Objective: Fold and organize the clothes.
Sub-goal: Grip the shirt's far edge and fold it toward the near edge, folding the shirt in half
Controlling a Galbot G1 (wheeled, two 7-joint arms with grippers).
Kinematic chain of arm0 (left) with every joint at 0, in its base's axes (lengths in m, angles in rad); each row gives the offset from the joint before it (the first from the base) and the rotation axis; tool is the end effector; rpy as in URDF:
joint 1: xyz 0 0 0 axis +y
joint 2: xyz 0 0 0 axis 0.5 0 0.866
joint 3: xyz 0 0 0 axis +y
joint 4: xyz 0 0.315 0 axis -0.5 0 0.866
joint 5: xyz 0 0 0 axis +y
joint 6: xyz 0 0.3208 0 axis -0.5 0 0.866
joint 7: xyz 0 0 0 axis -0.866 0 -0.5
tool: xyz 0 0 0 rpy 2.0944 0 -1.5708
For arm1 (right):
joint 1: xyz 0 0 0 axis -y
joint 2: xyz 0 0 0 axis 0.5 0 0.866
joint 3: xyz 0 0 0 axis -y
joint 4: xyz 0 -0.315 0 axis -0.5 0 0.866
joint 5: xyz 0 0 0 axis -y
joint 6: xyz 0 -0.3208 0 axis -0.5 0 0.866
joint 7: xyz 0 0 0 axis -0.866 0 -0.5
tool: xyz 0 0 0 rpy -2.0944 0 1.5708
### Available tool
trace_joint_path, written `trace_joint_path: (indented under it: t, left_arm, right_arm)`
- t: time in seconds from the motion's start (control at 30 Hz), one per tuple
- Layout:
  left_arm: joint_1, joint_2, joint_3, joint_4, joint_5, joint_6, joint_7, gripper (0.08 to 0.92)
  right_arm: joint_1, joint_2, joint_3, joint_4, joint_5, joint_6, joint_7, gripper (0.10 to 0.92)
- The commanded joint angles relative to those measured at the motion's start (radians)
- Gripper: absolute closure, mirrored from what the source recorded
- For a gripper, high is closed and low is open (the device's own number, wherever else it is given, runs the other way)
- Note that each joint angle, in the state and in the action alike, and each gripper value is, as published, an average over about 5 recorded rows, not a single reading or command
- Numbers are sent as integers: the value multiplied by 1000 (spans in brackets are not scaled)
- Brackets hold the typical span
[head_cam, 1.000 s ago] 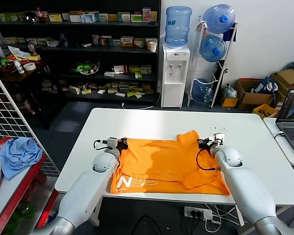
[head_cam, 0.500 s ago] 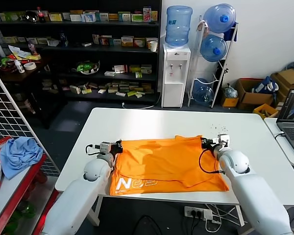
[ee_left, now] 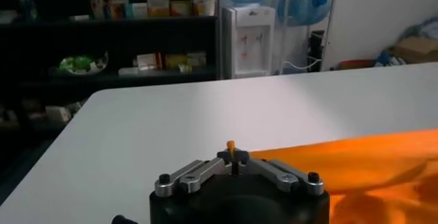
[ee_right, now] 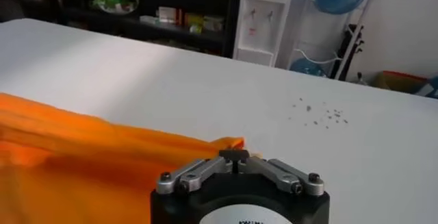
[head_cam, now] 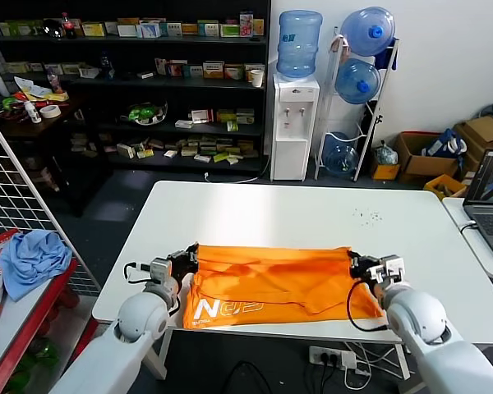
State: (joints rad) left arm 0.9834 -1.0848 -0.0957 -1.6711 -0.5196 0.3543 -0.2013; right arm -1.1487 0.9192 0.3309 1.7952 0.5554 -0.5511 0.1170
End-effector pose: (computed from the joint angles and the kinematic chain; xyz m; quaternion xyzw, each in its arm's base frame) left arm 0.3097 0.0150 -0.2928 -0.1133 -0.9731 -0.0370 0.1971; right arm 0.2821 -0.1001 -0.2599 0.0745 -0.9543 0.0838 0.2769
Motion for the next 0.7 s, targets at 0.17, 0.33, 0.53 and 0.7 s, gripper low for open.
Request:
trace_joint_path:
  t: [0.17,0.33,0.53,0.7]
  left_arm:
    - [290,22,-23,-198,61,-23,-8,904]
    - [312,9,-34,-194,103,-52,1,904]
    - [307,-2,-48,-199,137,-88,7,829]
    - [306,-7,-55,-194,130,-87,1,683]
  right_arm:
    - [-266,-21,46,163,-70,-2,28,901]
    - [-273,-15,40,155,-86,-3,26,901]
    - [-267,-12,34,160,-90,-4,29,800]
    - [-266,-15,35,171,-75,-9,34,645]
